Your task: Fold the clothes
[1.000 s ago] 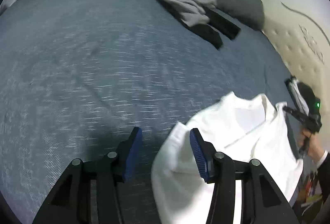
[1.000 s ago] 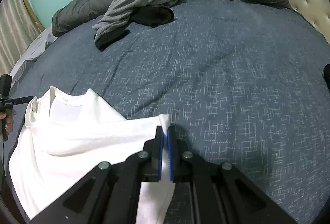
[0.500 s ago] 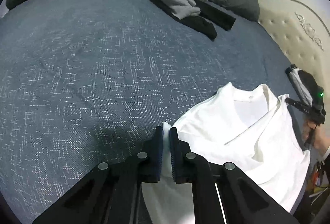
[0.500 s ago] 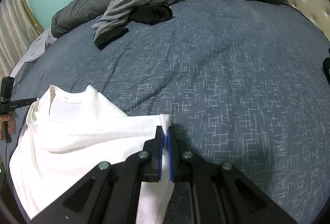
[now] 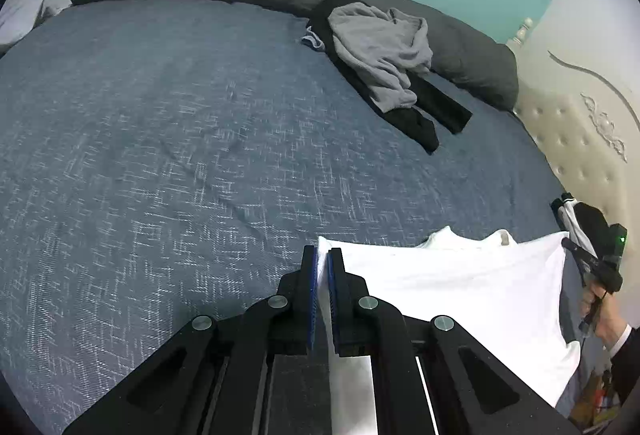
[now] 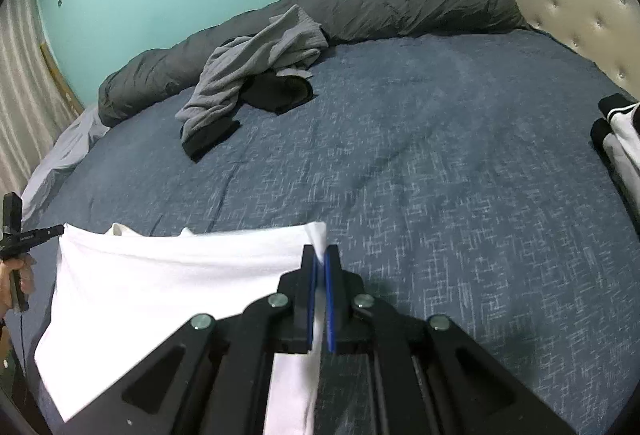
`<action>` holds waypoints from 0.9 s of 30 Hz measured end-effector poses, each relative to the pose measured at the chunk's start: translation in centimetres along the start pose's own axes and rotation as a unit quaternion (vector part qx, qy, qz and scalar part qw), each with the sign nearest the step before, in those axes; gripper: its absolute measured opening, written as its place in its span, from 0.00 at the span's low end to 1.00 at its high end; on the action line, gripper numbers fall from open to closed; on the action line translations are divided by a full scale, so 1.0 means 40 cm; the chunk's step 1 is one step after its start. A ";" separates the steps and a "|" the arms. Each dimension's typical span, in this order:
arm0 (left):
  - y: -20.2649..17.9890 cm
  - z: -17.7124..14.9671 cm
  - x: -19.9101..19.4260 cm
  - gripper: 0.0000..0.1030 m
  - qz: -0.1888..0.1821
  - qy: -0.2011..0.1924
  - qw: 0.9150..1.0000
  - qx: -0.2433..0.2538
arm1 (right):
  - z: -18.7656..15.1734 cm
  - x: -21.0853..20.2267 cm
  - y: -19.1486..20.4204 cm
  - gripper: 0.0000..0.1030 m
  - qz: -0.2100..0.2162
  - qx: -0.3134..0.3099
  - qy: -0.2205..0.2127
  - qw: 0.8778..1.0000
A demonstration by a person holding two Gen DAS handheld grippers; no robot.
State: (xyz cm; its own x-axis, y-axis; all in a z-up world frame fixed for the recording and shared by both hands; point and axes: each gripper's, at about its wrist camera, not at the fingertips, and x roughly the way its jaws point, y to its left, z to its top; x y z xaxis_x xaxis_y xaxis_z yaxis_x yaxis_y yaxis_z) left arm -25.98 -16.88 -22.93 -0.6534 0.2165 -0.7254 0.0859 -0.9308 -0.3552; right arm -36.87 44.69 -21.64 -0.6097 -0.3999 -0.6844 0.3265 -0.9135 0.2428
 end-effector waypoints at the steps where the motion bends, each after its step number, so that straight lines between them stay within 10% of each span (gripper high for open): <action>1: 0.000 0.003 0.007 0.05 0.003 0.000 1.000 -0.003 | 0.005 0.005 0.002 0.04 -0.004 0.000 0.001 1.000; 21: 0.009 0.019 0.171 0.08 0.061 0.065 0.996 -0.017 | 0.006 0.216 -0.029 0.04 -0.063 0.040 0.115 0.991; 27: 0.012 0.013 0.107 0.15 0.061 0.065 0.996 -0.021 | 0.024 0.137 -0.050 0.20 -0.058 0.054 0.109 0.991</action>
State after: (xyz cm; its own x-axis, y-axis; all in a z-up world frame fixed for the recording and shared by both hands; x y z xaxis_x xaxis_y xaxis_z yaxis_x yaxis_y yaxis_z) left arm -29.11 -16.55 -25.90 -0.5329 0.1417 -0.8342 0.1913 -0.9402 -0.2819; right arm -41.55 44.24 -25.19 -0.4649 -0.2759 -0.8412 0.1772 -0.9600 0.2169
